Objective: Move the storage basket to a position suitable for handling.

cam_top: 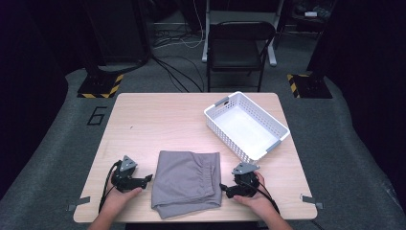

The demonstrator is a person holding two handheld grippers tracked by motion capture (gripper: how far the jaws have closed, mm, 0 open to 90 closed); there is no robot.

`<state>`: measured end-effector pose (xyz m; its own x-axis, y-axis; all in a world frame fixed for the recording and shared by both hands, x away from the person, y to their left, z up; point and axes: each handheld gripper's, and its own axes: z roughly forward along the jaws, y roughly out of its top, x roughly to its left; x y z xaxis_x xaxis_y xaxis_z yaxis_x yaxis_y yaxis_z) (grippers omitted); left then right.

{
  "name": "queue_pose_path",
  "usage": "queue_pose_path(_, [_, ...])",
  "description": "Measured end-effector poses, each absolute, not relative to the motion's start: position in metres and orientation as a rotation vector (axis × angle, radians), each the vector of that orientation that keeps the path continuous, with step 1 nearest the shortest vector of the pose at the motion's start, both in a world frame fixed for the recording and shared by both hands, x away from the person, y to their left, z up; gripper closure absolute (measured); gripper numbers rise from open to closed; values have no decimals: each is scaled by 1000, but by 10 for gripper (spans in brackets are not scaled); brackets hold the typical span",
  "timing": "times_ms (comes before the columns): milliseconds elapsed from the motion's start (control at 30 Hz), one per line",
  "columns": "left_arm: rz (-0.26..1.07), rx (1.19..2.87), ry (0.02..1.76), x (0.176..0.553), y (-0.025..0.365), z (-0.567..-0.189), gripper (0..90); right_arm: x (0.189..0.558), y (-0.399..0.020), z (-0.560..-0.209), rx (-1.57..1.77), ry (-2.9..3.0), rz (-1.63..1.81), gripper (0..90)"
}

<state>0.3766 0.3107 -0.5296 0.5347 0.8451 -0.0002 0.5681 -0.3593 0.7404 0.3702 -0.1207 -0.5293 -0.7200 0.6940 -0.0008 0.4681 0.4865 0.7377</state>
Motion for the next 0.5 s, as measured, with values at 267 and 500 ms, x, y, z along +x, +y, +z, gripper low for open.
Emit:
queue_pose_path(267, [510, 2060, 1155, 376, 310, -530, 158, 368, -121, -527, 1011, 2438, 1055, 185])
queue_pose_path(500, [529, 2043, 1176, 376, 309, -529, 181, 368, -124, -524, 1037, 2434, 1035, 284])
